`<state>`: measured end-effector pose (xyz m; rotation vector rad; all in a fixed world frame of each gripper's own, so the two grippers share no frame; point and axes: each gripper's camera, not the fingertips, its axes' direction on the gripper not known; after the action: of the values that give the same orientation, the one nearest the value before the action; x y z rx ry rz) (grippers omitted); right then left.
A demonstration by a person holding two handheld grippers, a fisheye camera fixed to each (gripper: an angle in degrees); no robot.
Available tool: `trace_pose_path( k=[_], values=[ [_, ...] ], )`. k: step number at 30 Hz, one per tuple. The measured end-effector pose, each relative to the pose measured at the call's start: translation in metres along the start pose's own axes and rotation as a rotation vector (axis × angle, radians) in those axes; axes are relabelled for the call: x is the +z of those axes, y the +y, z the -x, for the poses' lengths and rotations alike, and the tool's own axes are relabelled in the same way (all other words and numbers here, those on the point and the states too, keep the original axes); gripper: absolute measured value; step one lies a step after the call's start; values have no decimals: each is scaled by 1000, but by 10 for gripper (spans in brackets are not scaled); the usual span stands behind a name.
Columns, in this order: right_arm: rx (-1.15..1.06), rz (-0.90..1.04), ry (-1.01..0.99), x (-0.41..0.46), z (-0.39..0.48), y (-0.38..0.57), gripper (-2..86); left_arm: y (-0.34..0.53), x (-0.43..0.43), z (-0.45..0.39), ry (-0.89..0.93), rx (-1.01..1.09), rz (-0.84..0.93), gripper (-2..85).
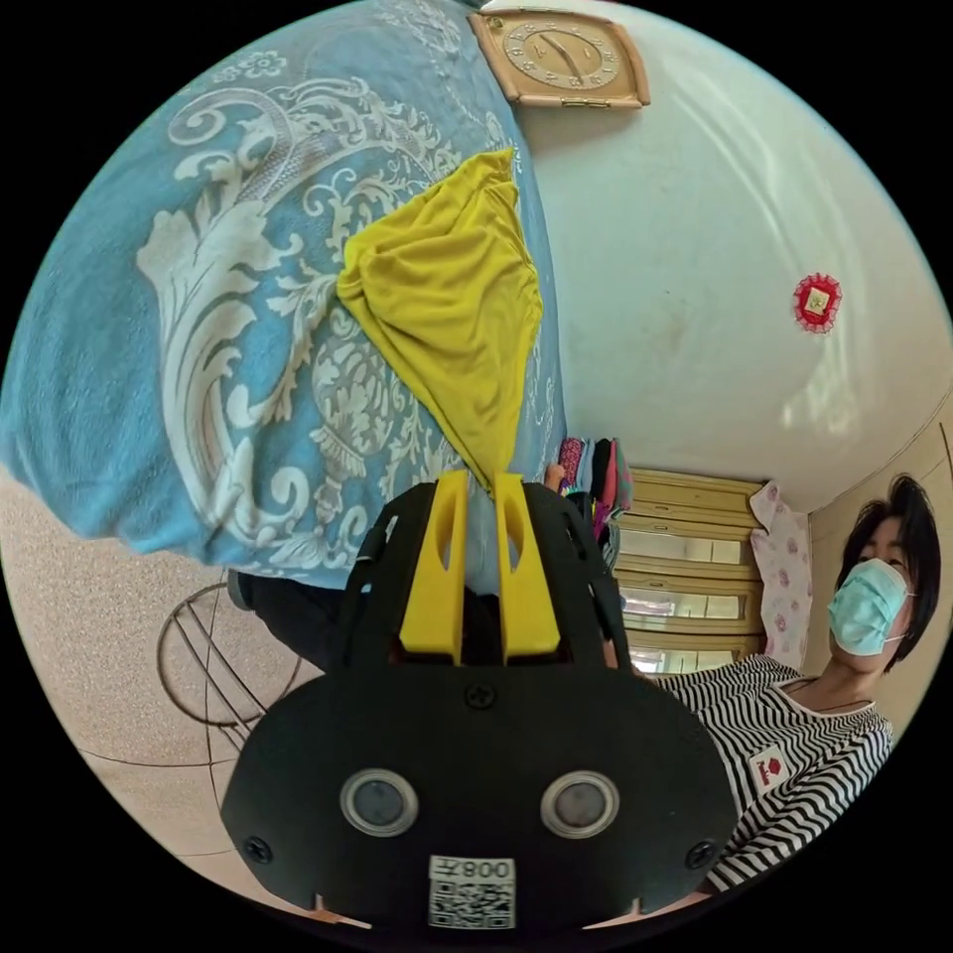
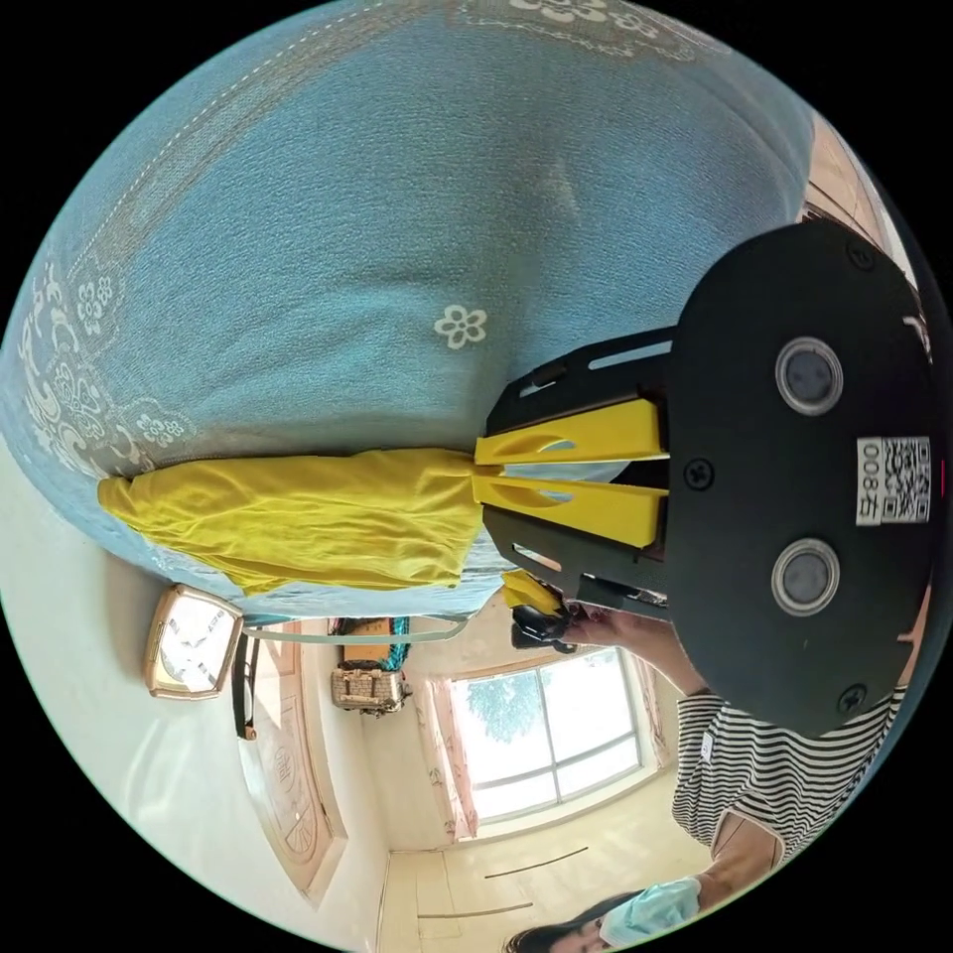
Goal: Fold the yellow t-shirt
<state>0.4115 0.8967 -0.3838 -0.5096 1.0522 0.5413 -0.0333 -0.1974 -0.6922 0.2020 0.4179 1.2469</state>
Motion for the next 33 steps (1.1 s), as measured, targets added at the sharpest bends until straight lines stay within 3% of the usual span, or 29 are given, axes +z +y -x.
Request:
trace_pose_path(
  k=[11,28,33],
  values=[
    [-83,-73,-92,-46,41,8,11,-39,-94,48,16,-92,-216,83],
    [-110,-92,-119,-86,30,-1,10,-127,-113,76,-52,-174,-226,72],
    [-111,-91,-141,-97,12,-4,9,-124,-104,99,92,-236,-253,75]
  ],
)
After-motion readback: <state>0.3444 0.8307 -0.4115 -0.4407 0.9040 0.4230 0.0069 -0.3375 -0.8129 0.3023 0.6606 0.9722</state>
